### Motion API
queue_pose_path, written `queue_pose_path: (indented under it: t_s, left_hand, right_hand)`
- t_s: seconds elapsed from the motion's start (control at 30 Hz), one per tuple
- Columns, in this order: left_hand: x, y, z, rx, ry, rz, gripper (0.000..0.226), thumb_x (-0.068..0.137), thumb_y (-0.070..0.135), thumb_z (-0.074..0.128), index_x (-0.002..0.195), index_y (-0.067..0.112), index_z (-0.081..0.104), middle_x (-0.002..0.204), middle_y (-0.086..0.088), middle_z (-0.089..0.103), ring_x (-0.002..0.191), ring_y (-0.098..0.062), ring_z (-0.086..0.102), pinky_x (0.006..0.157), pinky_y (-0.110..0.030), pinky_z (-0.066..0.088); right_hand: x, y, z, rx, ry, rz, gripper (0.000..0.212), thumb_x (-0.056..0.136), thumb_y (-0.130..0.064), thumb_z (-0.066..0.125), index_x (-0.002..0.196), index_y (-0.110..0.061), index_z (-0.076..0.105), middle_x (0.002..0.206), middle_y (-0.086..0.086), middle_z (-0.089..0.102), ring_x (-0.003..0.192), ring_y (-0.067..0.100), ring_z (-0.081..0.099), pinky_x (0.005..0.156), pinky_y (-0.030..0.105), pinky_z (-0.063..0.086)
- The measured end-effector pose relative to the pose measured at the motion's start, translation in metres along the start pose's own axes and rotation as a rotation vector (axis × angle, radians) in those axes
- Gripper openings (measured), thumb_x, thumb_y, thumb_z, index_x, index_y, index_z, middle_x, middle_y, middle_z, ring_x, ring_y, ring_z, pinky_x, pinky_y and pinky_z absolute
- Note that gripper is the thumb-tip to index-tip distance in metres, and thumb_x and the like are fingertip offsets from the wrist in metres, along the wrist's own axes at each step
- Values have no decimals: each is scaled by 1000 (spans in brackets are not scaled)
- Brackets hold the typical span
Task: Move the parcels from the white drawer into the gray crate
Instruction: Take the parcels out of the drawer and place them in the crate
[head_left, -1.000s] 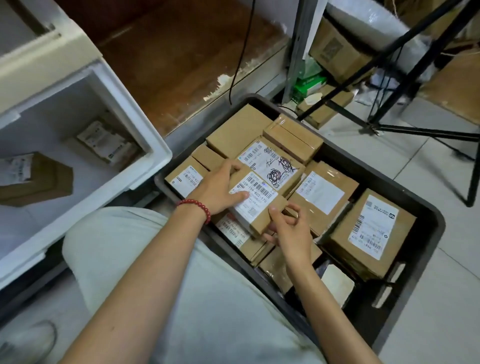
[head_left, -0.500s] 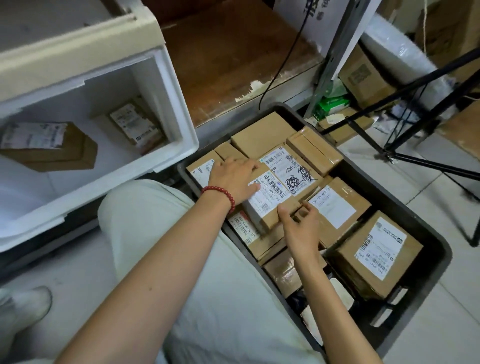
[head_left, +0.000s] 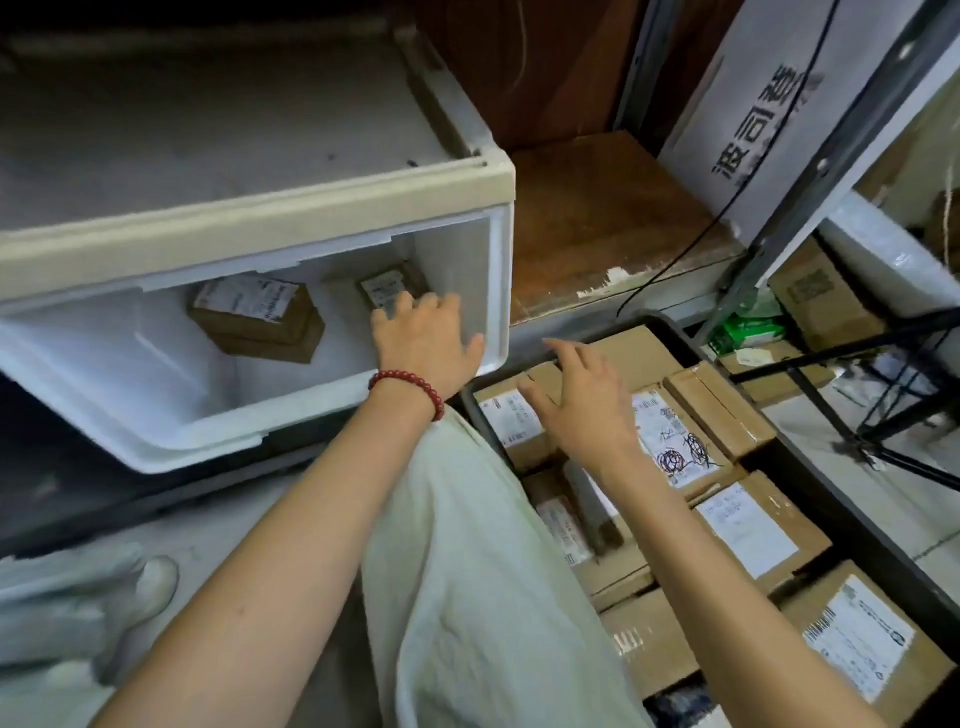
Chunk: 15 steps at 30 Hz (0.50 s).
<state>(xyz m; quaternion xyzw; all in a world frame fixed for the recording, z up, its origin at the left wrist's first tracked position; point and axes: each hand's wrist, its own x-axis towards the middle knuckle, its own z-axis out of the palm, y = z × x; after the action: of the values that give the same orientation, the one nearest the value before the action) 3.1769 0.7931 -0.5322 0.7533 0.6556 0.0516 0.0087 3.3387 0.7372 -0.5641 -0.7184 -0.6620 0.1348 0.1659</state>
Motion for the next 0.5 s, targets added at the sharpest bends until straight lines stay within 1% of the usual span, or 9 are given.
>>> queue_pose_path:
  t_s: [0.07,0.2,0.33,0.4,0.5]
  left_hand:
    - [-4,-28,-6,12,32,-73,48,92,50,45,130,20,48,133,-7,54,125,-31,42,97,-46,36]
    - [-25,-93,-5,13,3,-208,48,93,48,45,132,20,46,132,-7,53,124,-30,43,95,-42,36]
    - [-56,-151,2,-10,-37,-321,48,94,43,46,134,18,44,133,-9,52,123,-32,44,91,-41,38]
    - [-67,-171,6,15,-52,-360,48,95,42,46,135,17,43,134,-10,51,122,-32,44,91,-40,37]
    - [-68,-191,18,66,-68,-385,50,95,41,46,138,16,40,136,-10,48,122,-32,44,93,-40,37]
  right_hand:
    - [13,-27,1,1,-34,-92,56,94,-50,51,141,-23,40,143,2,44,133,24,37,108,37,30]
    - [35,-74,5,190,-219,-181,60,91,-50,57,141,-20,43,143,7,44,134,26,39,109,39,34]
    - [52,-118,19,162,-285,-264,64,90,-47,60,143,-18,40,145,10,42,134,27,39,109,32,30]
    - [60,-144,32,142,-339,-304,66,89,-47,61,144,-17,38,147,11,38,136,29,37,110,34,31]
    - [70,-178,61,84,-418,-368,72,89,-48,61,146,-15,33,150,13,34,138,31,33,112,40,32]
